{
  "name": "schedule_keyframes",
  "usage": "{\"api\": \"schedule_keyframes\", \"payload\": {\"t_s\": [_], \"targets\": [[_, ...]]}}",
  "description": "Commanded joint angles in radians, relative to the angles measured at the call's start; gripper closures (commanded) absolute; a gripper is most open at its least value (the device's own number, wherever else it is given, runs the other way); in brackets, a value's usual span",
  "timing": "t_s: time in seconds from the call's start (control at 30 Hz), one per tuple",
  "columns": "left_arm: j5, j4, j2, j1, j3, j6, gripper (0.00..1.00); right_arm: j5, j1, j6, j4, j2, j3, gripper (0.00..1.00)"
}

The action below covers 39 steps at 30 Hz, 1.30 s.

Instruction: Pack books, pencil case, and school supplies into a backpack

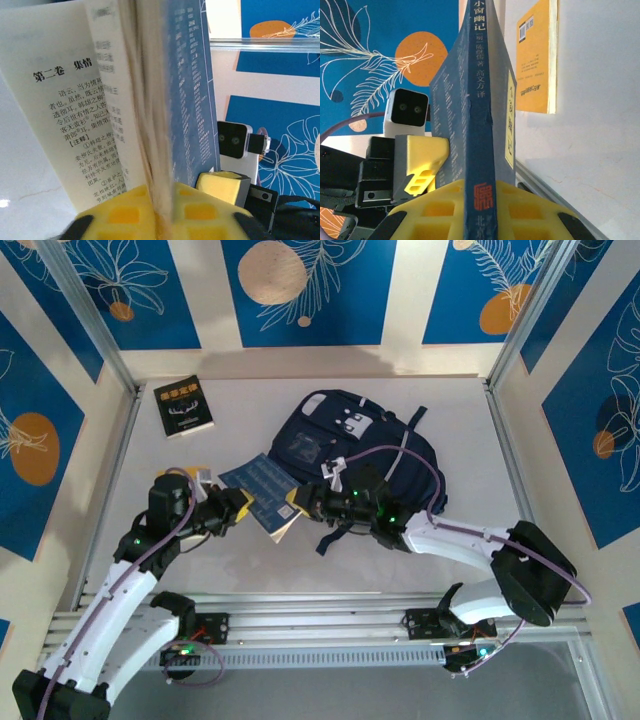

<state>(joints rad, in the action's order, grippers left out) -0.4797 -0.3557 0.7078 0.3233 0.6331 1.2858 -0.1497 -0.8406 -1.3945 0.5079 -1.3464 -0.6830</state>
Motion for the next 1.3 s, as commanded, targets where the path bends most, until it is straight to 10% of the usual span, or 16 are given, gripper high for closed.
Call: {"api": "schedule_keyframes", "payload": {"t_s": [0.0, 0.13, 0.43, 0.93, 1.27], "targets": [[0.01, -0.048, -0.016, 0.003, 0.035, -0.042, 0.62, 0.032, 0.025, 0.002, 0.018, 0.064, 0.021, 1.0], [-0.003, -0.044, -0.015, 0.003, 0.012, -0.038, 0.3, 0.033, 0.047, -0.013, 0.023, 0.102, 0.034, 1.0], [0.006, 0.075, 0.014, 0.02, -0.028, 0.019, 0.1, 0.021, 0.048, -0.056, 0.09, 0.119, 0.053, 1.0], [0.127, 0.286, 0.113, 0.069, -0.066, 0.095, 0.19, 0.021, 0.011, -0.127, 0.207, 0.107, 0.068, 1.0], [0.175, 0.369, 0.134, 0.068, -0.033, 0.106, 0.56, 0.045, 0.002, -0.114, 0.202, 0.122, 0.094, 1.0]]}}
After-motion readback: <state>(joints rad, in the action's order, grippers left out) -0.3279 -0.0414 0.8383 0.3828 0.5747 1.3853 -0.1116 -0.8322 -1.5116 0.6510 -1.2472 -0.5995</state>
